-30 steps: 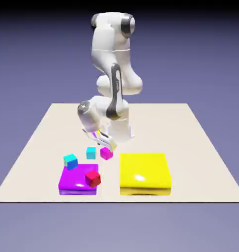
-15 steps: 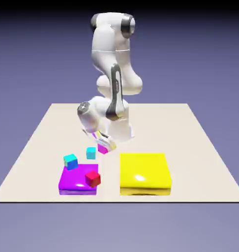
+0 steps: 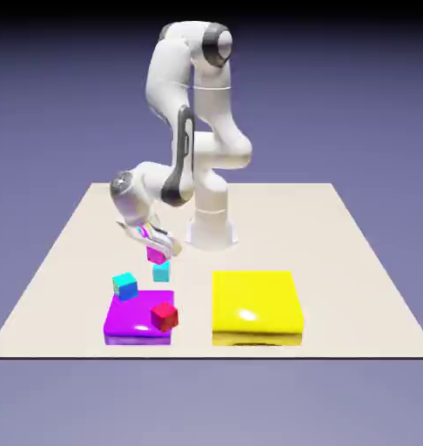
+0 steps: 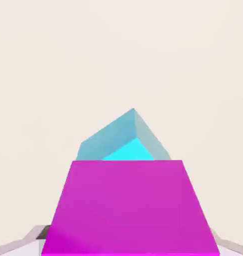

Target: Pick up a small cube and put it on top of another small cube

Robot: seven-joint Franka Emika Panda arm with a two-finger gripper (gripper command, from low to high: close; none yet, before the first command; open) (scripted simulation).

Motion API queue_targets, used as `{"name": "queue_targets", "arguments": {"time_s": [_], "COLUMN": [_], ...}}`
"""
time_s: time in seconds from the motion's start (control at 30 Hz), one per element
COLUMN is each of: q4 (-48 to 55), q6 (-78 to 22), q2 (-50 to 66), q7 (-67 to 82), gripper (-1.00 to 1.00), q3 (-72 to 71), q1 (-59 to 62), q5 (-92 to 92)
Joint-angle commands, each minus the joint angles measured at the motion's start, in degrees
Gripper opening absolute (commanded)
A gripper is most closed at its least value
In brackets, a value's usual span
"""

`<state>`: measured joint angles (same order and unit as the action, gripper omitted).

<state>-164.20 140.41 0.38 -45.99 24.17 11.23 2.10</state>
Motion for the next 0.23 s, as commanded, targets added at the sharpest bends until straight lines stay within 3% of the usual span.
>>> {"name": "queue_targets", "arguments": {"time_s": [0.0,0.2], "q4": [0.00,3.65], "q6": [0.00,-14.39], "q2": [0.00,-11.77], "q7": [0.00,-5.40], "gripper": [1.00,1.00], "q3": [0.00,2.12], "q1": [0.46,0.10], "q5": [0.00,-6.95]}}
